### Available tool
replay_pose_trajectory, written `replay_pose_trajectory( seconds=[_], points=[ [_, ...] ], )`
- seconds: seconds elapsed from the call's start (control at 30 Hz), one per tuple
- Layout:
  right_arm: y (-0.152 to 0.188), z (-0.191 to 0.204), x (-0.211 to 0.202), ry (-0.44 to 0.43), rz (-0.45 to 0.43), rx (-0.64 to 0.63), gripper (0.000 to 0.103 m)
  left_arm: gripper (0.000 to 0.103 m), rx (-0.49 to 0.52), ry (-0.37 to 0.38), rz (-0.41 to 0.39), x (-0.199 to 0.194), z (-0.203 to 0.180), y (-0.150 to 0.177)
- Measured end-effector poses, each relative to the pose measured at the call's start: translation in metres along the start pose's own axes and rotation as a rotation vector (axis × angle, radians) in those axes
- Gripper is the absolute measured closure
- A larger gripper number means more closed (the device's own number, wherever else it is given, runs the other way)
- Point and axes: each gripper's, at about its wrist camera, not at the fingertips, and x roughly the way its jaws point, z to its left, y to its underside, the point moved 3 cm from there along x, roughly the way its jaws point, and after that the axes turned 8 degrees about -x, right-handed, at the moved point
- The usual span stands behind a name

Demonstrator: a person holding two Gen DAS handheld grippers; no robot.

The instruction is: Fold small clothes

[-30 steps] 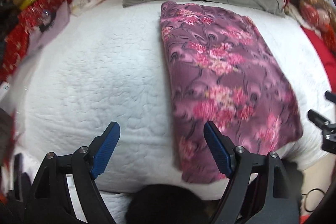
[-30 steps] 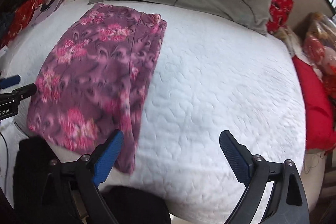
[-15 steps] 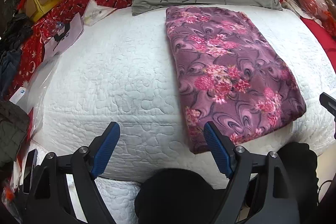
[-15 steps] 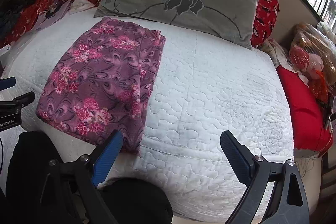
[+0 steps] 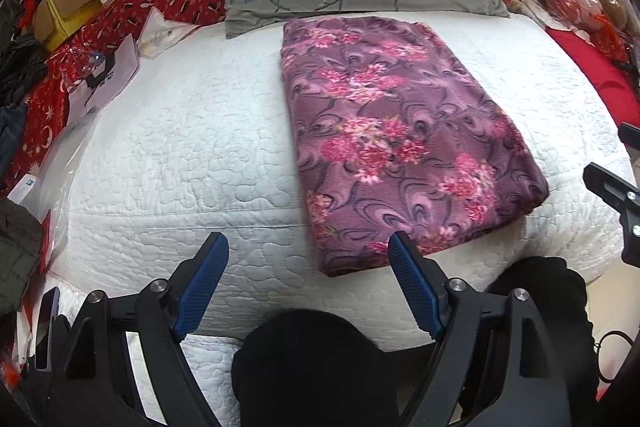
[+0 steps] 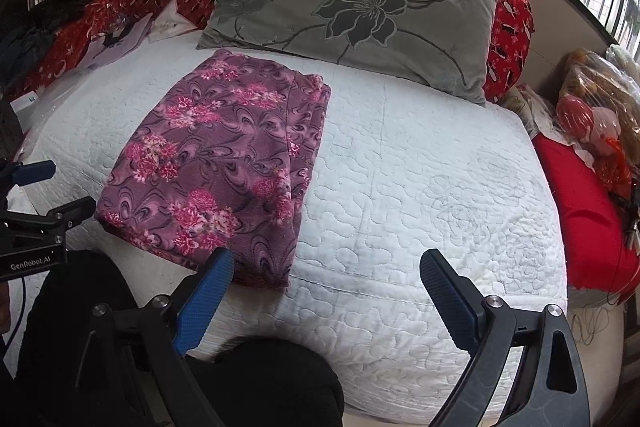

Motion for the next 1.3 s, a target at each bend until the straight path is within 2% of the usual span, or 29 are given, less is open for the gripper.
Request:
replay_pose_trajectory(
  seconds=[0.9,1.3],
  points=[
    [0.002,-0.012,-0.005,-0.023,-0.031,0.048,0.008,0.021,0.024,0.038,-0.001,-0.008,-0.016,0.001],
    [0.005,-0.014,-0.006,-0.021,-0.032,0.057,0.008,0.02,0.048,0.079,-0.003,-0.015,-0.029,0.002]
  ],
)
